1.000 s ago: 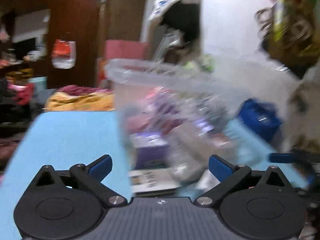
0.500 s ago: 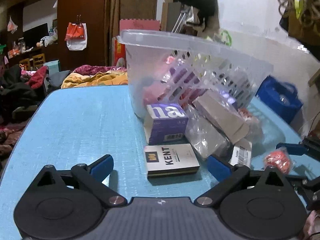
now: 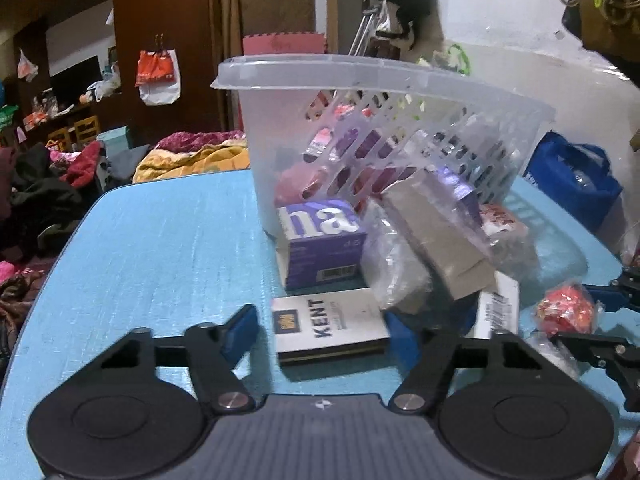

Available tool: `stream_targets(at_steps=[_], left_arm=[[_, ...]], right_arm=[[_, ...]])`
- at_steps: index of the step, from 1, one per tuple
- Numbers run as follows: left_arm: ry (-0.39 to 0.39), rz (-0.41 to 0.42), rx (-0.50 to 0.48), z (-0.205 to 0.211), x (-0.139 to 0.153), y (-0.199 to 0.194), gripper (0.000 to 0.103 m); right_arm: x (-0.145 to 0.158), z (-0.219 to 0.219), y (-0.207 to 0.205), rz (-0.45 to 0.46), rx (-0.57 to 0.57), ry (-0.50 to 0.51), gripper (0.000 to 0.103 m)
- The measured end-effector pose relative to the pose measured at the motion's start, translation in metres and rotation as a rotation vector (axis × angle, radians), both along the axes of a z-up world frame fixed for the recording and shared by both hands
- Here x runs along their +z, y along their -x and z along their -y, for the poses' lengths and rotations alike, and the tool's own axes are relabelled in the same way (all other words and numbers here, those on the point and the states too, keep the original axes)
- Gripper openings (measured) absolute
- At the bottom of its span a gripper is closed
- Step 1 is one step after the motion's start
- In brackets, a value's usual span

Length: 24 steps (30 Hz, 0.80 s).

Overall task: Organize objects
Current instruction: 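Grasp the white KENT box with the left tool while the right tool grasps the bagged red ball, then release the KENT box and bagged red ball into the basket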

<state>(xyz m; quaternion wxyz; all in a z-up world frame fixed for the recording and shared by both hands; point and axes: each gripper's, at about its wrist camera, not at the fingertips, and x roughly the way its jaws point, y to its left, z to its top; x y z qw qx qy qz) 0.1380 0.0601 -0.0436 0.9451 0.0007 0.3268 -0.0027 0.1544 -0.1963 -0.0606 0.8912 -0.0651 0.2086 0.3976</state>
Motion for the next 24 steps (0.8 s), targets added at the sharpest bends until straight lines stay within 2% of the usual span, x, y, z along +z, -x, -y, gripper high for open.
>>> stream_targets(at_steps=[7,15,24], left_arm=[[0.044,0.088,-0.007,-0.007,0.002,0.02,0.064],[0.083,0.152,-0.012,-0.014,0.007,0.039,0.064],[0.138,0.241,-0.056,-0.013,0.03,0.041,0.064]], right_arm=[[0.002,0.008,0.002,0.014,-0.012,-0.04,0.051],[0.003,0.014,0.002,0.016,-0.016,-0.061,0.051],[0.03,0.014,0.0,0.076,-0.034,-0.071,0.05]])
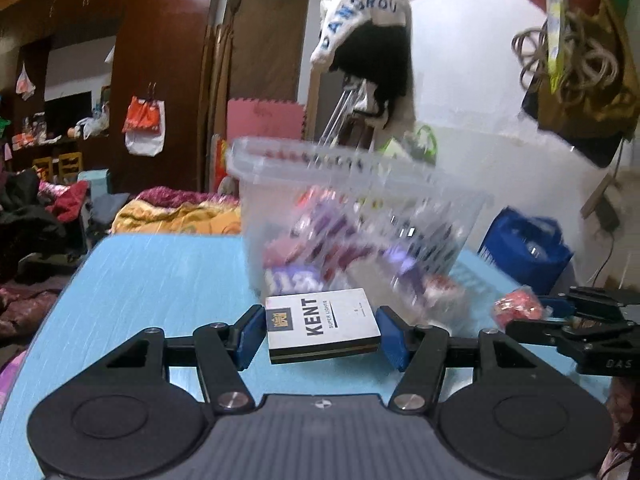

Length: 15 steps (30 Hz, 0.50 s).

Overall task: Organize objects
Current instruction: 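Release the KENT box and bagged red ball into the basket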

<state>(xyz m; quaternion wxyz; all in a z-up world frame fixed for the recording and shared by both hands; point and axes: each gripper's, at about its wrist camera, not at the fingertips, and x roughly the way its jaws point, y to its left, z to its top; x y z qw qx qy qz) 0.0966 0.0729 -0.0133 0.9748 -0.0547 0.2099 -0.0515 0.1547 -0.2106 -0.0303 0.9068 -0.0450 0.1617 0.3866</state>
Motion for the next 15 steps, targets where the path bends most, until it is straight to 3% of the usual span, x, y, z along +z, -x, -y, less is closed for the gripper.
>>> stream_targets(at_steps=[5,9,12,15], left_arm=[[0.033,0.075,-0.019,-0.001,0.038,-0.01,0.064],[0.018,0.109,0.004,0.004,0.077,-0.046,0.064],[0.028,0.075,0.024,0.005,0.094,-0.09,0.064],[0.058,0.011,0.04,0.004,0.093,-0.13,0.064]], right_arm=[[0.047,-0.004,-0.008,0.084,0.001,-0.038,0.05],[0.089,-0.026,-0.036,0.128,-0.018,-0.027,0.05],[0.106,-0.053,-0.071,0.129,-0.068,0.02,0.05],[0.104,-0.075,-0.105,0.083,-0.091,0.069,0.05]])
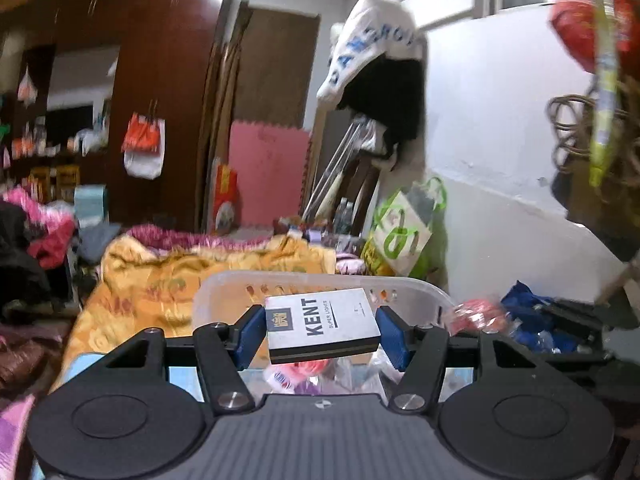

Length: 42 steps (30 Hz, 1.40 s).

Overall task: Organize objects
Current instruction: 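Release the KENT box and bagged red ball into the basket, then grasp the white barcoded box with the left tool while the right tool grasps the clear bag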

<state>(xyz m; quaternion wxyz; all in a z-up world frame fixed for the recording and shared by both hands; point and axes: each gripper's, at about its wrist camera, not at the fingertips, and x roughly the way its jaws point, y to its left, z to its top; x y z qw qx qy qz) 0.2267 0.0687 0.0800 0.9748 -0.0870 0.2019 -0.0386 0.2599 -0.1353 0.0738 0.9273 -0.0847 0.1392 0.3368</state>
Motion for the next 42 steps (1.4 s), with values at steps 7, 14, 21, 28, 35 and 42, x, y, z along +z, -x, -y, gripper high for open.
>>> stream_targets(at_steps=[7,14,21,28,35,42], left_arm=[[-0.035,-0.093,0.031,0.002,-0.018,-0.031,0.083],[-0.041,0.03,0.003,0.006,-0.009,0.038,0.087],[-0.11,-0.017,-0.086,0.044,-0.066,0.101,0.095],[-0.136,-0.092,-0.085,0.052,-0.101,0.102,0.093],[-0.107,-0.094,-0.084,0.039,-0.109,0.114,0.093],[-0.135,-0.094,-0.145,0.054,-0.115,0.114,0.093]], right_arm=[[-0.011,-0.002,-0.009,-0.002,-0.027,0.002,0.092],[-0.008,0.041,0.027,-0.016,0.005,-0.072,0.103],[-0.069,0.075,0.06,-0.129,0.008,-0.126,0.103],[-0.106,0.057,0.093,-0.205,0.179,-0.097,0.103],[-0.122,0.009,0.119,-0.17,0.274,0.059,0.068],[-0.126,0.044,0.117,-0.166,0.203,0.0,0.053]])
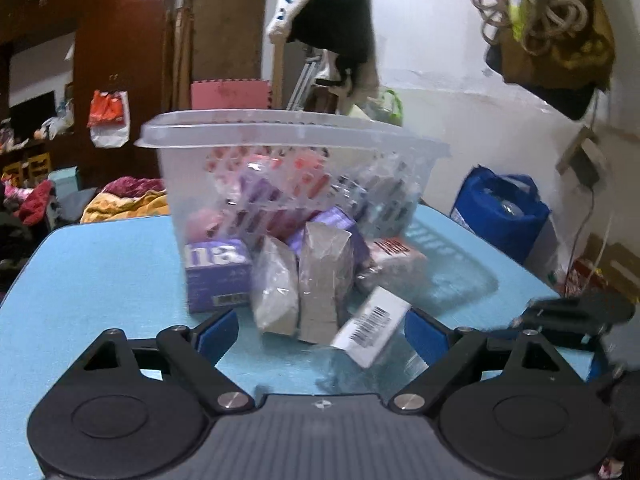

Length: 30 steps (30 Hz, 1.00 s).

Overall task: Organize objects
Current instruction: 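Grasp the white barcoded box with the left tool while the right tool grasps the clear bag, then release the white box and clear bag into the basket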

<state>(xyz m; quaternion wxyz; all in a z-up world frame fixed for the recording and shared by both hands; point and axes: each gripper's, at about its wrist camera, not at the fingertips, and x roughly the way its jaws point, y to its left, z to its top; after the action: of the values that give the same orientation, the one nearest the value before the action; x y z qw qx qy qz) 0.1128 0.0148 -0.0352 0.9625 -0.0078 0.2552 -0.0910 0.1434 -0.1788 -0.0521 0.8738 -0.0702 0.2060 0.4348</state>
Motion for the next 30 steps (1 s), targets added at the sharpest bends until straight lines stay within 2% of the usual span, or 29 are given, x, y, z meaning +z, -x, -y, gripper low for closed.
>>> stream_targets(at_steps=[5,6,9,14,15,22,25,26,30], left_arm=[[-0.058,-0.016,-0.024,0.025,-0.007,-0.007,0.092],[-0.072,-0.021,-0.018,0.029,-0.009,-0.009,0.088],[-0.104,-0.04,0.011,0.035,-0.014,-0.015,0.066],[-0.123,-0.011,0.002,0.037,-0.014,-0.002,0.047],[-0.12,-0.004,-0.002,0.037,-0.014,0.002,0.037],[-0.099,0.021,-0.018,0.02,-0.015,0.029,0.037],[-0.213,0.015,-0.005,0.029,-0.021,0.03,0.043],[-0.216,0.034,0.005,0.029,-0.023,0.031,0.043],[-0.114,0.045,-0.009,0.018,-0.021,0.034,0.039]], right_arm=[[-0.001,0.042,-0.005,-0.031,-0.074,-0.079,0.053],[-0.001,0.046,-0.006,-0.032,-0.083,-0.088,0.053],[0.0,0.052,-0.009,-0.035,-0.092,-0.11,0.053],[-0.001,0.059,-0.005,-0.031,-0.09,-0.12,0.053],[-0.001,0.059,-0.005,-0.031,-0.089,-0.122,0.053],[-0.002,0.06,-0.008,-0.034,-0.09,-0.123,0.053],[-0.003,0.059,-0.008,-0.037,-0.089,-0.122,0.053],[-0.003,0.059,-0.008,-0.037,-0.087,-0.121,0.053],[0.0,0.061,-0.005,-0.024,-0.092,-0.126,0.053]])
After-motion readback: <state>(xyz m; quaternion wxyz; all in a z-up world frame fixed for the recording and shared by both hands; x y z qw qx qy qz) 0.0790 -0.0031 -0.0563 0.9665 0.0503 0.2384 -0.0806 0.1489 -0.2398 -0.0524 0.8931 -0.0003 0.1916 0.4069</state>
